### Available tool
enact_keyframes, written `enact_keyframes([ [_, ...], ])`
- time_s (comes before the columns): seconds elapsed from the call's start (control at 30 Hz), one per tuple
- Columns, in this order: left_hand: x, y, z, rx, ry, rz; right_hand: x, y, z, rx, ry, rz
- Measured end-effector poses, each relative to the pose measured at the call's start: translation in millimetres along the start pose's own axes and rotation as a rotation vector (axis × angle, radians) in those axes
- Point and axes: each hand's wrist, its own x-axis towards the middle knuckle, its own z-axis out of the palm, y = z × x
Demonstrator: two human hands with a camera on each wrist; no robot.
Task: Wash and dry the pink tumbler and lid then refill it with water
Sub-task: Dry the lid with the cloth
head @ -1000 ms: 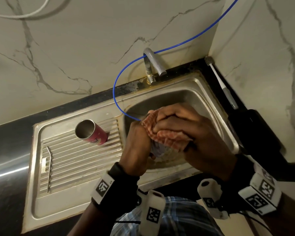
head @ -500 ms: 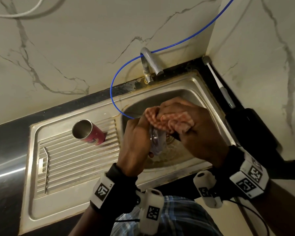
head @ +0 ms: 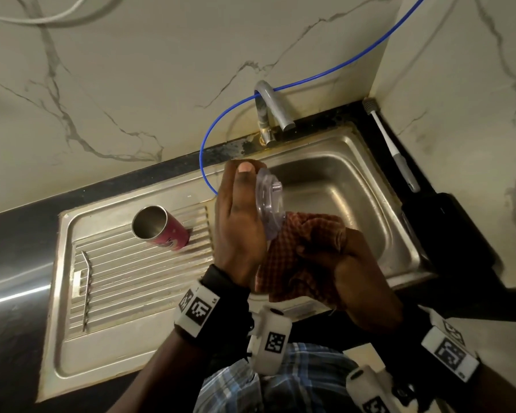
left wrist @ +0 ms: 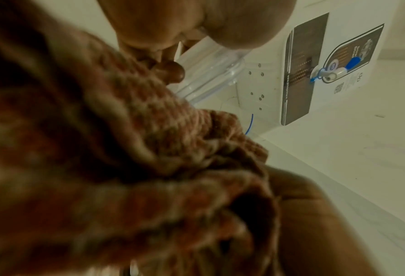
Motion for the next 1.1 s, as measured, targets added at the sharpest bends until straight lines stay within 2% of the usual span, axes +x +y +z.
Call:
enact_keyframes([
  [0.13,-4.4,0.3,4.1,0.077,0.031,0.014,-8.2,-0.9,4.9,0.052,0.033,0.006],
  [0.23,-4.3,-2.9,5.6,0.112,0.071,-0.062,-15.4,-4.0,9.3,0.092,0.006,0.024],
  [0.33,-6.1,-12.4,6.3,0.112,0.055,-0.158,-20.2,-14.1,12.7,-0.051,-0.013,-0.142],
  [0.4,-10.9,-18.2,5.3,0.111,0.022,-0.154,-20.3,-25.2,15.5,-0.207,-0.043,-0.258],
  [0.47,-15.2,-21.6,3.5,0.15,-0.023,-0.115,-18.4,-34.7,17.5,-0.265,-0.044,-0.295],
  [0.63,-22.2,-21.6,-1.3,0.263,-0.083,-0.008,-2.9,-45.0,15.7,-0.36,-0.001,-0.319],
  [0.77,-17.2,-20.9,-5.6,0.245,-0.029,-0.029,-7.1,-34.6,18.7,-0.292,-0.049,-0.328],
  [0.87,-7.5,-14.0,-7.8,0.157,0.047,-0.078,-9.2,-6.9,17.5,-0.28,-0.081,-0.226],
  [0.93,-4.0,-9.2,-6.2,0.058,0.023,-0.088,-9.5,3.5,13.0,-0.25,-0.023,-0.164],
  [1.0,-0.6,-7.2,-4.6,-0.088,0.007,-0.171,-4.7,4.9,6.6,-0.177,0.038,-0.159],
  [1.07,3.1,-7.6,-3.8,-0.237,0.05,-0.365,0.5,-6.1,2.2,0.011,0.15,-0.142],
  [1.1,2.8,-6.8,-2.6,-0.296,0.071,-0.463,3.6,-11.3,-0.5,0.055,0.202,-0.185],
])
